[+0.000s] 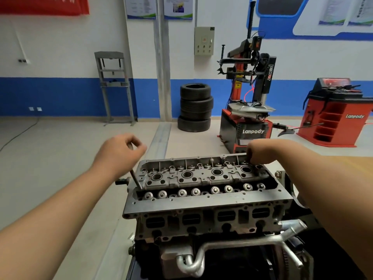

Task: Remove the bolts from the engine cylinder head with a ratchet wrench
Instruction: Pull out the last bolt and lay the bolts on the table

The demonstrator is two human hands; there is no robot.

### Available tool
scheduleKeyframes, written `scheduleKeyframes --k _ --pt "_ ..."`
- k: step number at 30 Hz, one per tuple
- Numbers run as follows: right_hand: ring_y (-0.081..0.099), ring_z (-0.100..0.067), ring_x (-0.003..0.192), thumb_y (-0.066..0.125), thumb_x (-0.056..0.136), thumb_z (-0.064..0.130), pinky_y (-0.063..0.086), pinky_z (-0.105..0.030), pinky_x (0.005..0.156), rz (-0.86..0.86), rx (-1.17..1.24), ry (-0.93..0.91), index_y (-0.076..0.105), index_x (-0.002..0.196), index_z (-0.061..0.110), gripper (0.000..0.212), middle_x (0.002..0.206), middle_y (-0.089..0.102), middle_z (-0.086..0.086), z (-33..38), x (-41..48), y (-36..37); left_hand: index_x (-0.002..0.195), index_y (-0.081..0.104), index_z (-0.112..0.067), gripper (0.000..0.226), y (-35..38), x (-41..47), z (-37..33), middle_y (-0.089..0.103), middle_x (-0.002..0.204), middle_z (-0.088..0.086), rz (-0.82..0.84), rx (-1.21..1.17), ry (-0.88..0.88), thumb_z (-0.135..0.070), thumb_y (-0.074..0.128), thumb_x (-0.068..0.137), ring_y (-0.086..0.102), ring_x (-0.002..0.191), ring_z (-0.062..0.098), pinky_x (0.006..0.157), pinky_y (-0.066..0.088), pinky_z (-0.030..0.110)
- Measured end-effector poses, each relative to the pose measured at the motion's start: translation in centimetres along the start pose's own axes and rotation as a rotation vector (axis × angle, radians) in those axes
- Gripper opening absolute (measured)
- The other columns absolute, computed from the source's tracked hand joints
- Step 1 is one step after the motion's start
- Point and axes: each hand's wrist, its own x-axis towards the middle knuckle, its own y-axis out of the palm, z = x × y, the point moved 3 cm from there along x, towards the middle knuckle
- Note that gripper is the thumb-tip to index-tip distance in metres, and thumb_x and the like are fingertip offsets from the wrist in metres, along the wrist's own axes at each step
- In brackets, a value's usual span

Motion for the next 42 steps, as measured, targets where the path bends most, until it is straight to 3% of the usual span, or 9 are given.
scheduleKeyframes --k 6,8,11,14,17,19,25,35,42 --pt "0.052 0.000 0.052 0.064 0.088 0.020 0.037 -0.015 0.047 -0.562 1.016 -0.050 0.065 0.083 0.020 0.005 0.072 0.062 0.006 -3.5 -1.5 -3.8 0.091 0.060 -0.011 0.007 2.5 1.9 0.3 0.049 0.068 0.007 0.129 -0.763 -0.459 -0.015 0.066 0.090 0.049 0.049 0.016 0.048 0.054 0.030" --pt "0.052 -0.005 0.053 0.059 0.089 0.017 0.038 -0.016 0.044 -0.742 1.441 -0.024 0.061 0.080 0.016 0.009 0.069 0.056 0.002 -4.1 -2.4 -5.1 0.090 0.061 -0.013 0.012 3.0 2.7 1.0 0.044 0.063 0.002 0.034 -0.652 -0.465 -0.024 0.065 0.090 0.042 0.046 0.015 0.042 0.044 0.025" --pt "0.056 -0.013 0.057 0.047 0.082 0.006 0.038 -0.019 0.041 -0.779 1.769 0.050 0.054 0.075 0.014 0.013 0.071 0.051 -0.005 -4.0 -2.9 -6.7 0.084 0.064 -0.021 0.018 3.3 4.1 1.3 0.058 0.074 -0.007 0.130 0.034 -0.141 -0.038 0.062 0.089 0.053 0.065 0.013 0.058 0.041 0.027" --pt "0.055 -0.014 0.057 0.047 0.083 0.004 0.042 -0.021 0.043 -0.626 1.404 0.010 0.059 0.080 0.017 0.019 0.076 0.056 -0.005 -1.6 -2.4 -6.8 0.093 0.067 -0.019 0.034 5.7 3.2 1.2 0.064 0.086 -0.003 0.464 0.502 0.030 -0.048 0.049 0.094 0.059 0.081 0.017 0.071 0.045 0.030" --pt "0.061 -0.016 0.072 0.053 0.086 0.015 0.049 -0.028 0.057 -0.309 0.549 -0.085 0.068 0.092 0.016 0.017 0.085 0.066 -0.002 3.1 -0.7 -4.2 0.101 0.070 -0.016 0.042 7.1 2.4 1.0 0.068 0.095 0.003 0.573 0.582 0.049 -0.049 0.045 0.096 0.057 0.084 0.020 0.073 0.044 0.029" --pt "0.064 -0.021 0.078 0.054 0.086 0.023 0.054 -0.033 0.069 -0.179 0.263 -0.102 0.070 0.092 0.010 0.021 0.087 0.069 -0.006 5.7 -0.1 -2.2 0.105 0.068 -0.017 0.039 7.5 2.4 1.0 0.068 0.104 0.004 0.580 0.570 0.051 -0.048 0.045 0.096 0.056 0.086 0.021 0.075 0.043 0.028" --pt "0.054 -0.025 0.064 0.057 0.087 0.030 0.041 -0.028 0.056 -0.040 0.158 -0.044 0.056 0.069 0.007 0.029 0.069 0.057 -0.008 7.8 0.6 -0.5 0.112 0.063 -0.013 0.044 8.1 2.5 1.2 0.065 0.113 0.008 0.636 0.594 -0.010 -0.049 0.042 0.097 0.058 0.100 0.026 0.081 0.044 0.031" --pt "0.058 -0.017 0.072 0.059 0.082 0.024 0.054 -0.033 0.066 -0.305 0.086 -0.172 0.064 0.098 0.017 0.018 0.085 0.061 -0.001 8.6 -0.9 -5.9 0.098 0.058 -0.022 0.039 8.7 3.9 1.5 0.064 0.111 0.005 0.489 0.737 0.150 -0.050 0.031 0.100 0.059 0.101 0.026 0.070 0.039 0.033" --pt "0.056 -0.017 0.070 0.058 0.084 0.024 0.037 -0.023 0.049 -0.322 0.000 -0.360 0.065 0.100 0.015 0.019 0.086 0.062 -0.002 13.3 -2.4 -7.1 0.082 0.060 -0.024 0.028 8.2 4.9 2.4 0.065 0.092 0.001 0.514 0.558 0.132 -0.044 0.047 0.097 0.055 0.081 0.019 0.068 0.040 0.029"
